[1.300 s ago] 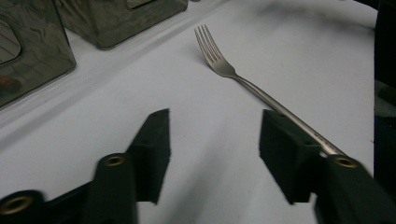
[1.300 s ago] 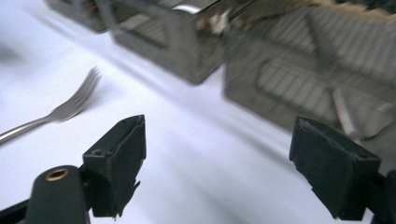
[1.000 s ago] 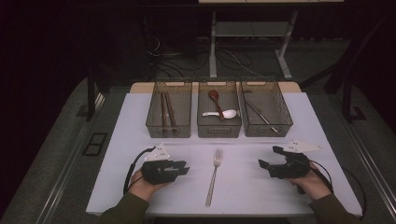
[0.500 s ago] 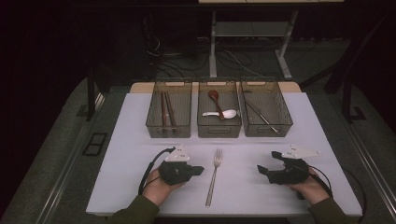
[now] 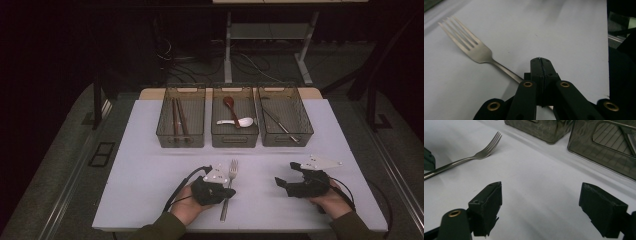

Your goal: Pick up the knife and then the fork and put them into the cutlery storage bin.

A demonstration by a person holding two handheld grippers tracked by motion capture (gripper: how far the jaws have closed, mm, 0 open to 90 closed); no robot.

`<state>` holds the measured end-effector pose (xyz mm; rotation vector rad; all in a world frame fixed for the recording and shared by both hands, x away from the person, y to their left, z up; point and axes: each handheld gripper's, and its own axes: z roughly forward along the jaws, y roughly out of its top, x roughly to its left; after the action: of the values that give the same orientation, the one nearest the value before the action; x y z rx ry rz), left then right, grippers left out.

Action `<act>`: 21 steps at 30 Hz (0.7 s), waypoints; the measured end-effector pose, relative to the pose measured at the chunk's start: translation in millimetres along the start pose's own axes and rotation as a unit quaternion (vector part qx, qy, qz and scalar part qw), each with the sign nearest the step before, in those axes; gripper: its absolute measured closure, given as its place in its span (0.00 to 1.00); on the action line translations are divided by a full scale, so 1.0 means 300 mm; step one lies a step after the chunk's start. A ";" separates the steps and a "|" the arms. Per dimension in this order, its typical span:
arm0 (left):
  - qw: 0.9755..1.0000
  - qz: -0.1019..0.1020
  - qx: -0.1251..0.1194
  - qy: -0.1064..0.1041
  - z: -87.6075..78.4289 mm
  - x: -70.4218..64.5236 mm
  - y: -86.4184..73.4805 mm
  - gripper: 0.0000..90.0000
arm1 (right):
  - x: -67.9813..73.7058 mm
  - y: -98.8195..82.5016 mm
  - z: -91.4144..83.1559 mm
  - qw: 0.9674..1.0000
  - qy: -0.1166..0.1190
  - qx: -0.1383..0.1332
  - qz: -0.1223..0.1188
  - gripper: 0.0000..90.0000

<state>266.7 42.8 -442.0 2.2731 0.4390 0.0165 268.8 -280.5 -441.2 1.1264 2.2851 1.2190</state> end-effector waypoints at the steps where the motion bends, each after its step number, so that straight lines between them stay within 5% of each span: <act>1: 1.000 0.002 0.003 -0.001 0.004 -0.001 0.000 0.99 | -0.001 0.000 -0.001 1.000 0.000 0.000 0.000 0.21; 13: 0.999 0.019 0.027 0.009 0.006 -0.007 -0.007 0.99 | -0.003 0.000 -0.004 1.000 -0.004 -0.003 -0.001 0.21; 21: 0.998 0.022 0.044 0.045 -0.023 0.007 -0.020 0.99 | -0.007 0.000 -0.009 1.000 -0.006 -0.006 -0.002 0.21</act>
<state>265.8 52.2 -442.0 2.3759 0.4437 0.1258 268.6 -283.6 -439.8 1.1206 2.2665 1.2204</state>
